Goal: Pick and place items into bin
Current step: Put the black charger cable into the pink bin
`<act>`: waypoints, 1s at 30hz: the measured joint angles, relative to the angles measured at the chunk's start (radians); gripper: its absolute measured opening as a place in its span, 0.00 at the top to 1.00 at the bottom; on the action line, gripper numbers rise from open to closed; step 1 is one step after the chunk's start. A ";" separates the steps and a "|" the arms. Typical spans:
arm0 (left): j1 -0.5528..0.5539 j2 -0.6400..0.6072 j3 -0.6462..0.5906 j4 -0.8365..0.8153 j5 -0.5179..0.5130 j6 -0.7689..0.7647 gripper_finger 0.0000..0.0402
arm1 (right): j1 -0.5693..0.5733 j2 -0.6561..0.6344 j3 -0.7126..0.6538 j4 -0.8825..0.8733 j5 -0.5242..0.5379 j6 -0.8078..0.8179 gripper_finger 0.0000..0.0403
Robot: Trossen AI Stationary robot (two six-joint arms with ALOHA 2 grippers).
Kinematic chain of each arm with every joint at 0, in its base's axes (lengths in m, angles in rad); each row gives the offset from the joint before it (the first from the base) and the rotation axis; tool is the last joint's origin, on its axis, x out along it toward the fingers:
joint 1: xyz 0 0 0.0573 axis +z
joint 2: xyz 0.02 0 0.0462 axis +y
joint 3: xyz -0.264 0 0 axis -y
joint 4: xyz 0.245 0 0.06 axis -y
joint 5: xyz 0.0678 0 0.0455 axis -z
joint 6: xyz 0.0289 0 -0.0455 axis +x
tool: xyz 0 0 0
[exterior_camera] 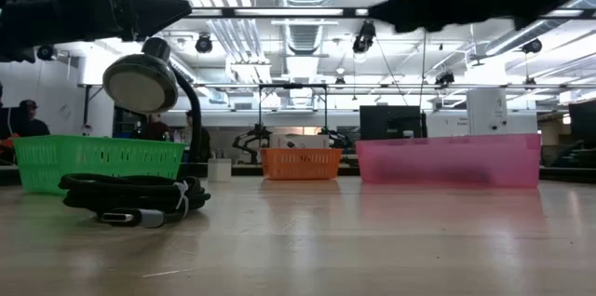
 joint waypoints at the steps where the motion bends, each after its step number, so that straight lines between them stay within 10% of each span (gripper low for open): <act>1: 0.000 -0.001 0.000 0.000 0.000 0.000 0.60 | 0.000 -0.046 -0.031 0.018 -0.002 0.004 0.87; 11: 0.000 0.004 0.002 0.001 0.000 0.005 0.60 | -0.002 -0.334 -0.261 0.167 0.136 0.000 0.87; 23: 0.000 0.048 0.040 -0.006 0.002 -0.004 0.60 | -0.001 -0.338 -0.266 0.204 0.159 -0.088 0.87; 30: -0.002 0.159 0.264 -0.404 0.003 -0.092 0.60 | -0.001 -0.267 -0.240 0.186 0.255 -0.096 0.87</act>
